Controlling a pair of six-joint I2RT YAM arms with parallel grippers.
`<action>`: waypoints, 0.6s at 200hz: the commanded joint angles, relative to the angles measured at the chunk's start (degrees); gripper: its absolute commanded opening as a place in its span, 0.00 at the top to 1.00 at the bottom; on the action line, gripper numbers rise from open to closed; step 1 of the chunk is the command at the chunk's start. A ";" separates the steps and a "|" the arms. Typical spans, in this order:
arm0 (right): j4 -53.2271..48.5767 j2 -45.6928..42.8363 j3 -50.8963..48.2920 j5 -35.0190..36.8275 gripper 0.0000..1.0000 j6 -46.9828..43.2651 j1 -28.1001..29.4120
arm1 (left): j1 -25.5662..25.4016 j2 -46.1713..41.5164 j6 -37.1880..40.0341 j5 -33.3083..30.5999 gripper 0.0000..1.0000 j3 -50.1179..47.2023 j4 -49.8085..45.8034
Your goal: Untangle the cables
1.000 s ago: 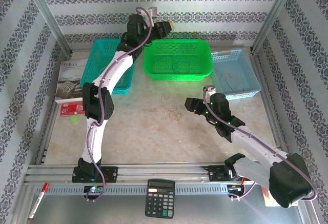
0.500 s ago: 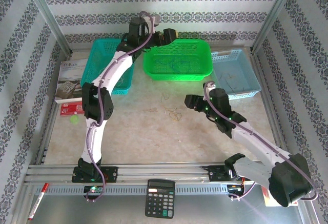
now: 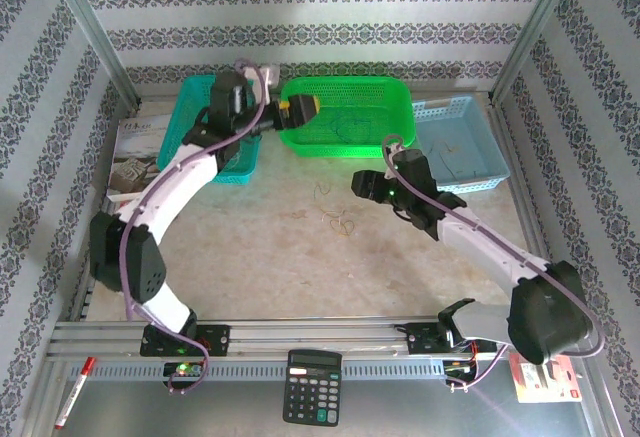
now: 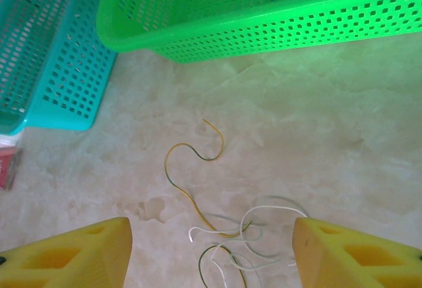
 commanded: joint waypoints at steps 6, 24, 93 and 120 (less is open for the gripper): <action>-4.72 4.57 5.64 0.72 0.35 -2.67 1.38 | -0.18 -8.46 -1.65 -5.17 0.00 -11.54 4.94; -7.00 9.00 9.32 1.69 0.35 -3.81 2.67 | -0.18 -14.27 -3.28 -7.31 0.00 -18.83 5.98; -10.65 25.28 20.82 11.76 0.40 -3.76 8.17 | 0.06 -27.26 -6.16 -14.73 0.00 -32.05 4.02; -9.55 29.86 23.51 13.88 0.44 -2.25 8.81 | 0.21 -29.33 -6.16 -16.30 0.00 -33.27 3.42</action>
